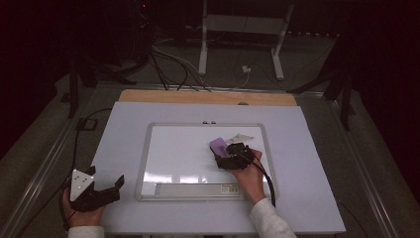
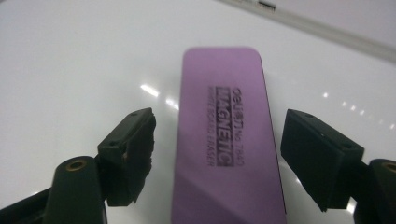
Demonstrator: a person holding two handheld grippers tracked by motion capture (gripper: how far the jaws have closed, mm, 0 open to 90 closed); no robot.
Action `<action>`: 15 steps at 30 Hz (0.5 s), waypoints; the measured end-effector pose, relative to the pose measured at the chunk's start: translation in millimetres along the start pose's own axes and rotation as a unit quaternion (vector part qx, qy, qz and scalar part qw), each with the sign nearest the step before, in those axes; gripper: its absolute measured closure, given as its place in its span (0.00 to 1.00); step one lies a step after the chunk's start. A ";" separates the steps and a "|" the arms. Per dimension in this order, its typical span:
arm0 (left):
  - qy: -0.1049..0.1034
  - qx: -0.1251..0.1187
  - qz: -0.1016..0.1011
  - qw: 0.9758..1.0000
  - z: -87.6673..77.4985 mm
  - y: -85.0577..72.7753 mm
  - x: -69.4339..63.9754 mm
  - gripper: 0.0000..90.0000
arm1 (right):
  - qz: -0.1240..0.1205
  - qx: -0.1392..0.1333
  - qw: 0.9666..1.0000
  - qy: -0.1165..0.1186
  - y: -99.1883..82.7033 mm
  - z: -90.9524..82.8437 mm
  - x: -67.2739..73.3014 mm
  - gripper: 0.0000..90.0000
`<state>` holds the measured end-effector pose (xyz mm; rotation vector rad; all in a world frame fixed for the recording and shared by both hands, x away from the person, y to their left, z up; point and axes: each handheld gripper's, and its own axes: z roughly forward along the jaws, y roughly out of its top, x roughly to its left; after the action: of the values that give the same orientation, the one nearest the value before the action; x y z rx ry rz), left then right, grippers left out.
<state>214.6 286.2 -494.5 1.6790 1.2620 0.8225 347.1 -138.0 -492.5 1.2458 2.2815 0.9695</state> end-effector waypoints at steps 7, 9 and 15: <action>0.000 -0.001 0.000 1.000 -0.4 0.2 -0.2 0.02 | -0.044 -0.021 0.999 0.018 0.3 -4.9 10.1 0.31; 0.000 -0.001 0.000 1.000 -0.1 0.4 -0.1 0.02 | -0.054 -0.014 0.998 0.016 -0.9 -3.2 10.9 0.32; 0.000 -0.001 0.001 1.000 0.2 0.5 -0.7 0.02 | -0.056 -0.010 0.998 0.019 -3.1 -1.4 9.2 0.33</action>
<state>214.8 285.4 -494.1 1.6793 1.2597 0.8230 339.5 -132.0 -493.7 1.0885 2.3366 0.9800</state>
